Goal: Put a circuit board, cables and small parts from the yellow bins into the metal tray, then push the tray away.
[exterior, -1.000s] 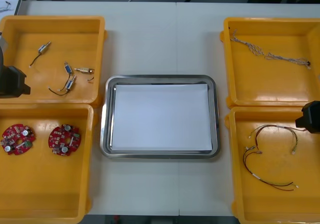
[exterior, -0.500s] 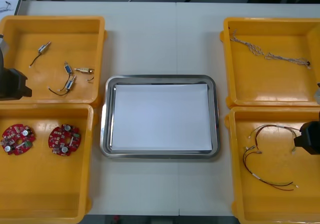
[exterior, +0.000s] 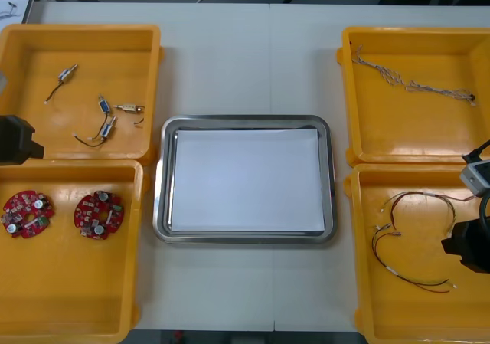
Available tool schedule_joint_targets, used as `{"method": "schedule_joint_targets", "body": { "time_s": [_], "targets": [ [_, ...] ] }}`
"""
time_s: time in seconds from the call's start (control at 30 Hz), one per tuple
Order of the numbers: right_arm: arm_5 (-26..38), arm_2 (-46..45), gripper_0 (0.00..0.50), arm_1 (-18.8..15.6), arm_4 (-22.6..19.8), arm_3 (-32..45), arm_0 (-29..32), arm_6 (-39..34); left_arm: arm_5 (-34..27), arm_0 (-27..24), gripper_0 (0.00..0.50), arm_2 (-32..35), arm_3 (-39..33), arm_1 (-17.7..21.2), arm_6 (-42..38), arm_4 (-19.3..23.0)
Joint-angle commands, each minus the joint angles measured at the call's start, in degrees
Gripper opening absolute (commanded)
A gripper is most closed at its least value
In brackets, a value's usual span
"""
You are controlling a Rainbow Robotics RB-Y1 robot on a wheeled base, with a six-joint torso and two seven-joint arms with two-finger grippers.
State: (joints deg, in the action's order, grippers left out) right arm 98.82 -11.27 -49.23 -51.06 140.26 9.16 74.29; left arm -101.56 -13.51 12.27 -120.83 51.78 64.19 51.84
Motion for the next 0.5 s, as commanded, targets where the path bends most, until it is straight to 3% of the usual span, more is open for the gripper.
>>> {"method": "schedule_joint_targets", "body": {
  "time_s": [0.03, 0.2, 0.4, 0.5],
  "targets": [
    [-2.49, -1.30, 0.500, -1.74, 1.76, 1.60, 5.08, 1.56, -0.13, 5.08, 0.500, 3.91, -4.59, 2.10, 5.50, -0.33],
    [-4.42, -0.34, 0.500, -1.66, 2.11, 1.60, 7.28, 2.88, -0.13, 8.85, 0.500, 6.37, -7.32, 0.95, 5.24, -0.24],
    [-7.24, 5.11, 0.500, -1.48, 8.96, 1.51, 7.36, 9.47, -0.22, 13.07, 0.500, 9.79, -10.83, -2.03, 4.98, -0.60],
    [-9.00, 8.37, 0.500, -1.48, 13.62, 1.42, 7.36, 12.90, -0.57, 14.92, 0.500, 10.50, -13.64, -4.49, 5.06, -2.70]
  ]
}}
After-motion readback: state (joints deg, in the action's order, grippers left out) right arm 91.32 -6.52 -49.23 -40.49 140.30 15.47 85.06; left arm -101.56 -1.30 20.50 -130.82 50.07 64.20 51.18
